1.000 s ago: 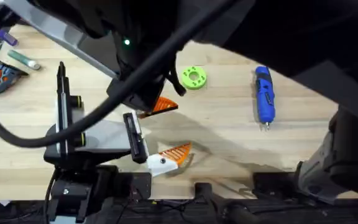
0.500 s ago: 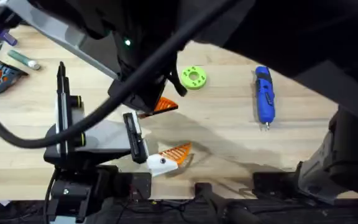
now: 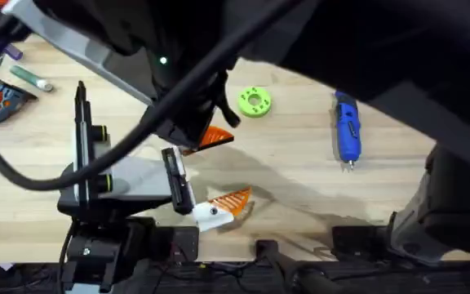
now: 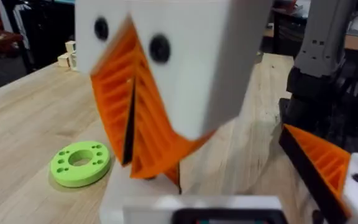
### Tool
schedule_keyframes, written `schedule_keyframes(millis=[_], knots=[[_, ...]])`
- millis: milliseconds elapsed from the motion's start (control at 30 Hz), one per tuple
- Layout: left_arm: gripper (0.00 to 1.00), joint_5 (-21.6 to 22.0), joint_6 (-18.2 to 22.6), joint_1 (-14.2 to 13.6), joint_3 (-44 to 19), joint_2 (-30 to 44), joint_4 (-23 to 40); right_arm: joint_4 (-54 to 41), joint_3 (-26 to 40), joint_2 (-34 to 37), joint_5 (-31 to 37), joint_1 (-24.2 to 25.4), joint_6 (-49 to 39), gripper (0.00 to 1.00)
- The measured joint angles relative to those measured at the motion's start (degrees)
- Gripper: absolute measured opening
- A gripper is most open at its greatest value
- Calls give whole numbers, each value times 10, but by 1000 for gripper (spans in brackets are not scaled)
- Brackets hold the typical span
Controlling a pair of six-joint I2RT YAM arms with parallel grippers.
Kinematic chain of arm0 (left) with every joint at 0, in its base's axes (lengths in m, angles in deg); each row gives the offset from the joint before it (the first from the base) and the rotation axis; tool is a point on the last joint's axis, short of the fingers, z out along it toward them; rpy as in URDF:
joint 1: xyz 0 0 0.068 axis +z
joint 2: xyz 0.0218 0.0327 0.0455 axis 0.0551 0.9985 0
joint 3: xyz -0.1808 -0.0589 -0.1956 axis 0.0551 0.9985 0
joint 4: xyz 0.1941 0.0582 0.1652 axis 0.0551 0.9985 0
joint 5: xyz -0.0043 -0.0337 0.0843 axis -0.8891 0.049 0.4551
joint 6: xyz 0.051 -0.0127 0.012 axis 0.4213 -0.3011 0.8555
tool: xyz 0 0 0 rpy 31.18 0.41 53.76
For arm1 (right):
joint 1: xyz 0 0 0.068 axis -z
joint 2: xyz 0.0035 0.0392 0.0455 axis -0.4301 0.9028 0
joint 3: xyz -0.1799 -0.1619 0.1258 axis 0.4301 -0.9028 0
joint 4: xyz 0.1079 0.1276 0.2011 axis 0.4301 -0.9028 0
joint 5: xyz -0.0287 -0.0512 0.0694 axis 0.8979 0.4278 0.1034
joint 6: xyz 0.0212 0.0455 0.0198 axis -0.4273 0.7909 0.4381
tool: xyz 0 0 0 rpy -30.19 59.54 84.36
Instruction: Pick up the gripper from the table and insert it into the empty holder that is missing its gripper. Then pick up a screw, insert it into the mounting hole, and use the screwdriver to tighten it. Finally, clean up the table by picking up the vegetable and placing it into the bucket.
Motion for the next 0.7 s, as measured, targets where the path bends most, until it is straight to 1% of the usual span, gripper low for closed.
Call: schedule_keyframes(millis=[700], knots=[[985, 0, 0, 0, 0, 0, 0, -1, 0, 8, -2, -1, 2, 7]])
